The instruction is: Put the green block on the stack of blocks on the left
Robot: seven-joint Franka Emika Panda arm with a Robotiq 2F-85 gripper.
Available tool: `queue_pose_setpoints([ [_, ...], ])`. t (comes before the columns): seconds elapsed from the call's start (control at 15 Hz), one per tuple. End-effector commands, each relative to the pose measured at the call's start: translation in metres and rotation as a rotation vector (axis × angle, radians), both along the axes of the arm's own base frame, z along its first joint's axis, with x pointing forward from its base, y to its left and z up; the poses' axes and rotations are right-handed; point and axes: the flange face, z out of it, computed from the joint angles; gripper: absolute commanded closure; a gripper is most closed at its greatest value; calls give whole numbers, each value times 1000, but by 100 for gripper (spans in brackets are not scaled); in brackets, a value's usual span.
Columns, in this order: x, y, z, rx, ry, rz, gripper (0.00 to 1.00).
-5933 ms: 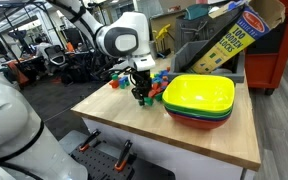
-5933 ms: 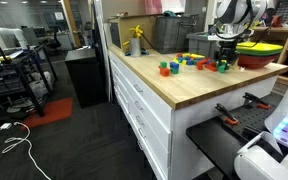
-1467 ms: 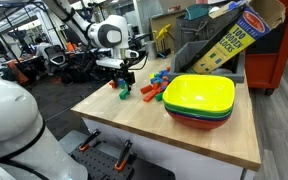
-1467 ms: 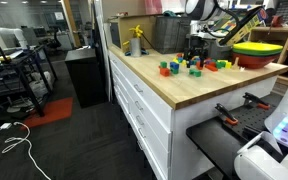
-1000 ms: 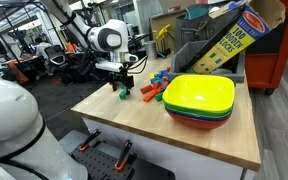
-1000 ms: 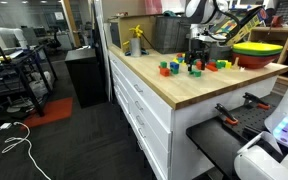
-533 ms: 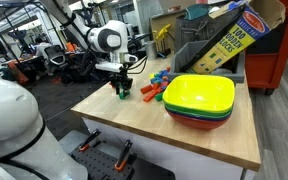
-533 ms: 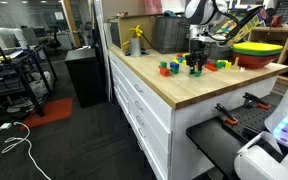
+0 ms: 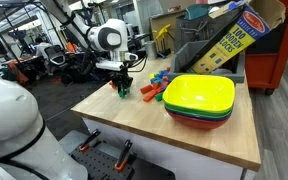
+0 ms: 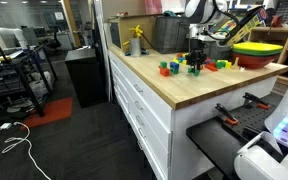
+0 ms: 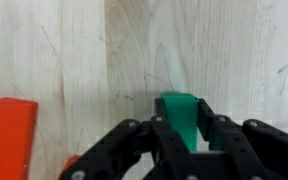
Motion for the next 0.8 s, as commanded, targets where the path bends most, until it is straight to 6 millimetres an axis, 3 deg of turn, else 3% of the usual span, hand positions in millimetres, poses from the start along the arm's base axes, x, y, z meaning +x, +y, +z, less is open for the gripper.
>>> queue_pose_setpoints([
  [0.0, 0, -7, 27, -32, -40, -46, 91],
  [0.4, 2, -15, 71, -121, -72, -120, 91],
  [0.73, 15, -1, 102, -157, -96, -172, 91],
])
